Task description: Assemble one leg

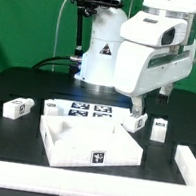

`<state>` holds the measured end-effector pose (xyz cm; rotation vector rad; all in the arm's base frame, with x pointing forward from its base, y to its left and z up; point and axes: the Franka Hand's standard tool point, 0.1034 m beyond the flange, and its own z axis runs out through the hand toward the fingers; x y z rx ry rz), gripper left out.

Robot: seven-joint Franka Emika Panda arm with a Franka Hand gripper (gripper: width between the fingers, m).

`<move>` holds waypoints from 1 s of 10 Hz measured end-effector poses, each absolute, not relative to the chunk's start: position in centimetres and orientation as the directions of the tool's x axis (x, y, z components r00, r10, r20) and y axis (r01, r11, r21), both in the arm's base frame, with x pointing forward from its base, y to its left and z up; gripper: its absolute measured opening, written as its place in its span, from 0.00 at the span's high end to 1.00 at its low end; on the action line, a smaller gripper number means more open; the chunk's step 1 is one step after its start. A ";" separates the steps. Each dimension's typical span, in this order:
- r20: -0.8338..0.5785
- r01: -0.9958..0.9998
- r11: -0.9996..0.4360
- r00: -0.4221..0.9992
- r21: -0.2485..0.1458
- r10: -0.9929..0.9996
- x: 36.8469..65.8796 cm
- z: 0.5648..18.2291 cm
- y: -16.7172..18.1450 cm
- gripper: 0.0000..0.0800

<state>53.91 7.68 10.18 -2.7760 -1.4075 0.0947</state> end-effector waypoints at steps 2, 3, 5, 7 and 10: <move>-0.042 0.805 -0.591 0.590 -0.052 0.807 53.9 10.2 7.7 0.19; -0.042 0.805 -0.591 0.590 -0.052 0.807 53.9 10.2 7.7 0.19; -0.043 0.805 -0.591 0.590 -0.054 0.807 53.9 10.1 7.7 0.19; -0.043 0.805 -0.591 0.590 -0.054 0.807 53.8 10.0 7.7 0.19; -0.029 0.844 -0.535 0.534 -0.039 0.845 53.6 11.0 7.1 0.19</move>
Offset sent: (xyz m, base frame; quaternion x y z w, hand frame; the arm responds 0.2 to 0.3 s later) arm 0.0000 0.0000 0.0000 0.0000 0.0000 0.0000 1.0000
